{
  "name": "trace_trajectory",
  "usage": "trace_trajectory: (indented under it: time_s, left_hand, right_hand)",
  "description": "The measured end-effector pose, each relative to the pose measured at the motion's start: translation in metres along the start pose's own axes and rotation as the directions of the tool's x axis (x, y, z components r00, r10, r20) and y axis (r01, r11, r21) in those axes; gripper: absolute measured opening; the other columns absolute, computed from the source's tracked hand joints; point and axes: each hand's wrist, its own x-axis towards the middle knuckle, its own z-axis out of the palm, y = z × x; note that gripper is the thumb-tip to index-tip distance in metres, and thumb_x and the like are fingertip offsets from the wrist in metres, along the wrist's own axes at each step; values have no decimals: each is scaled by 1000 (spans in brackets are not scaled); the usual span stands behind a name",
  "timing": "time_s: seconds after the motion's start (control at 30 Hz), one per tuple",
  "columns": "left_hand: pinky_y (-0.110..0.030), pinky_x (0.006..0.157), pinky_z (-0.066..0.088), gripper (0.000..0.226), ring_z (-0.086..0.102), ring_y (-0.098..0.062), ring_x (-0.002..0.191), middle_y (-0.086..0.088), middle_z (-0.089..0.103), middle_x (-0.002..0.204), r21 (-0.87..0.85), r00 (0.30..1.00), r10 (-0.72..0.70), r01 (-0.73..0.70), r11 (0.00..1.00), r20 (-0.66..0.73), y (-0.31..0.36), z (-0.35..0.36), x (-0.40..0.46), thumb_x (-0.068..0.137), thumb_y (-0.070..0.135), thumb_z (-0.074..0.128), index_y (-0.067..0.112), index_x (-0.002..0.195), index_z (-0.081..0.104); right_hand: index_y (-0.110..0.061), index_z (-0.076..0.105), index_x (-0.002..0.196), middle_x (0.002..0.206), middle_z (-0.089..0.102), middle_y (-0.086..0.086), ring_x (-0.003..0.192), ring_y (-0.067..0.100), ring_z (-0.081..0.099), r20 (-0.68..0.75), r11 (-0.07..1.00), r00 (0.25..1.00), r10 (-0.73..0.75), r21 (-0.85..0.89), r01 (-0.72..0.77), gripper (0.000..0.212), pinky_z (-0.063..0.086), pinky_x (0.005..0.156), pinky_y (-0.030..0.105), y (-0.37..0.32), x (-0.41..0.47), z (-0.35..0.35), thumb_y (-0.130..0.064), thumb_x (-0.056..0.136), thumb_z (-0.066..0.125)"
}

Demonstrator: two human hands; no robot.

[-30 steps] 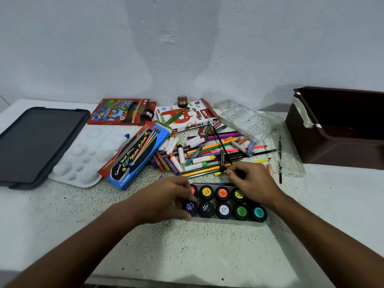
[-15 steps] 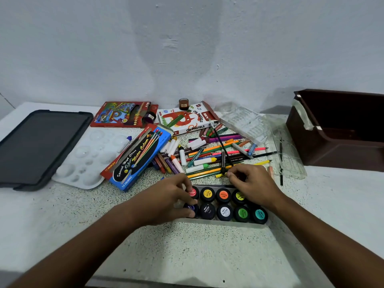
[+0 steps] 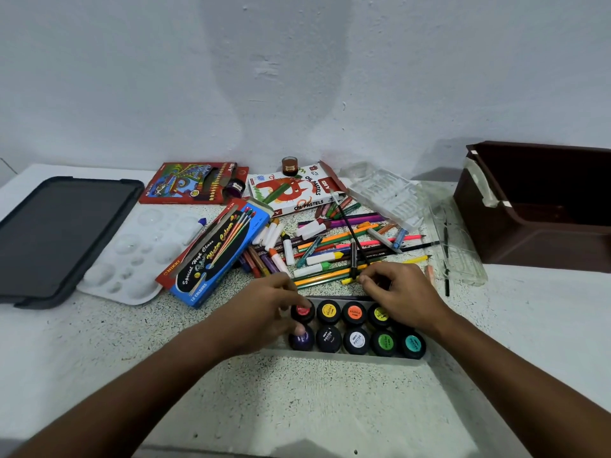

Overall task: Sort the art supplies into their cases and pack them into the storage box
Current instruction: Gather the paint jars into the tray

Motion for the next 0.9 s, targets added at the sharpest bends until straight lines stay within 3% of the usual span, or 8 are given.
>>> trace_trajectory:
  time_s: [0.13,0.33,0.47,0.53,0.63,0.77,0.9]
  left_hand:
    - [-23,83,49,37,55,0,81,8,52,101,22,999,6,-7,1000,50,1,1,3,82,31,73,17,116,70]
    - [-8,74,44,38,55,3,81,12,53,101,9,997,14,-15,1000,78,-3,-9,9,83,32,70,24,121,66]
    - [-9,63,45,22,56,2,68,8,62,87,-36,990,-23,18,999,-136,-15,-34,28,87,30,67,17,105,72]
    - [-17,61,45,14,57,-6,68,2,65,80,-9,944,-40,39,999,-328,-30,-50,42,88,27,69,16,95,73]
    - [-27,65,46,13,54,-15,68,-6,64,81,52,841,-97,147,988,-533,-64,-71,65,86,15,71,8,97,72]
    - [-29,71,39,28,56,-23,81,-15,65,96,18,755,-280,360,933,-593,-112,-88,93,86,13,67,8,114,68]
    - [-35,87,42,41,58,-34,103,-21,63,115,32,754,-368,456,889,-544,-142,-97,117,86,22,69,8,124,62]
  right_hand:
    - [-19,73,91,85,71,-9,78,2,63,22,1000,1000,-5,-22,6,11,48,67,16,-1,1,0,-23,90,62]
    - [-20,72,88,80,68,-11,70,3,60,51,991,996,-70,-107,75,14,53,64,33,-4,8,1,-27,90,60]
    - [-21,71,87,77,67,-13,68,1,59,40,987,994,-100,-126,104,15,51,69,28,-9,27,-3,-29,90,59]
    - [-19,71,89,77,68,-11,67,5,60,18,985,994,-107,-131,108,15,48,74,23,-15,40,-6,-28,91,58]
    - [-19,70,98,80,65,-10,70,7,59,-22,985,994,-109,-134,105,16,50,66,27,-27,65,-9,-27,91,58]
    - [-17,64,112,93,62,-4,80,11,55,-21,976,993,-116,-186,110,24,42,67,25,-38,115,-7,-27,91,57]
    - [-16,53,128,125,56,13,110,27,52,3,955,994,-108,-276,104,40,43,89,33,-41,176,1,-30,91,55]
